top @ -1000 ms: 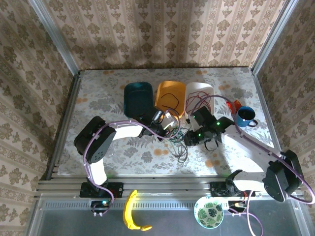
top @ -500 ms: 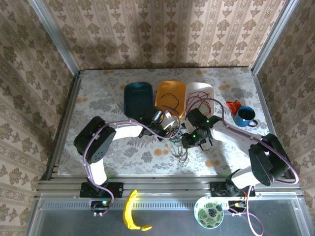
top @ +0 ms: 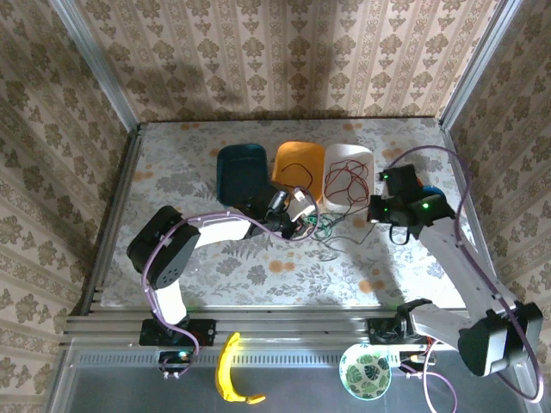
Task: Untangle the cables
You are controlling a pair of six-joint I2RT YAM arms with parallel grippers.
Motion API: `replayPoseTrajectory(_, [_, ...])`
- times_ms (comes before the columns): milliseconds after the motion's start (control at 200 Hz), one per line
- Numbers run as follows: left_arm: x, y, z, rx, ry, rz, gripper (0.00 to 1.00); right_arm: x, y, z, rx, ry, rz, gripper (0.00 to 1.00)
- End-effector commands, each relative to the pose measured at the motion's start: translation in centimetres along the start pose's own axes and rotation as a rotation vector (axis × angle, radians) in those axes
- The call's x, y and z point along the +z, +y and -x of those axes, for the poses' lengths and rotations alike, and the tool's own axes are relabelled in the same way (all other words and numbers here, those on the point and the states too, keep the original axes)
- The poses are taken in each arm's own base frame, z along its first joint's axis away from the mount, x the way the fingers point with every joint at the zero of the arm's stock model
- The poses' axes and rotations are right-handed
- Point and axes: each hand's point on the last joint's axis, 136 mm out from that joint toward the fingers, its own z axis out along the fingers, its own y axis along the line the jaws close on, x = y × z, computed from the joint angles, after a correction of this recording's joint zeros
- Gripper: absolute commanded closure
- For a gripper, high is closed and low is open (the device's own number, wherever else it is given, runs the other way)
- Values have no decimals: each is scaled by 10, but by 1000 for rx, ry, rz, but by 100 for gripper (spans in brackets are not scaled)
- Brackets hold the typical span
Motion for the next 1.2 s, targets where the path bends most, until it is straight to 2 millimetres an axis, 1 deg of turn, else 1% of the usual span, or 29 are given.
replayPoseTrajectory(0, [-2, 13, -67, -89, 216, 61, 100, -52, -50, 54, 121, -242, -196, 100])
replayPoseTrajectory(85, [-3, 14, -67, -86, 217, 62, 100, -71, -61, 68, 145, -307, -227, 100])
replayPoseTrajectory(310, [-4, 14, -69, -87, 222, 63, 100, -107, -82, 91, 181, -418, -306, 100])
replayPoseTrajectory(555, [-7, 13, -79, -75, 252, 64, 100, -141, -114, 108, 252, -484, -392, 100])
replayPoseTrajectory(690, [-11, 13, -83, -68, 262, 72, 100, -158, -126, 114, 295, -527, -425, 100])
replayPoseTrajectory(750, [-13, 13, -84, -68, 264, 76, 100, -164, -128, 116, 312, -547, -425, 100])
replayPoseTrajectory(825, [-13, 12, -85, -67, 264, 77, 100, -170, -123, 122, 305, -574, -391, 100])
replayPoseTrajectory(905, [-14, 13, -85, -70, 263, 78, 100, -169, -107, 131, 262, -580, -304, 100])
replayPoseTrajectory(1025, [-14, 13, -84, -69, 260, 80, 100, -168, -78, 141, 212, -583, -159, 100])
replayPoseTrajectory(1145, [-15, 13, -79, -68, 238, 89, 100, -174, -63, 147, 199, -599, -102, 100])
replayPoseTrajectory(1195, [-17, 14, -75, -68, 219, 93, 100, -177, -53, 150, 183, -607, -62, 100])
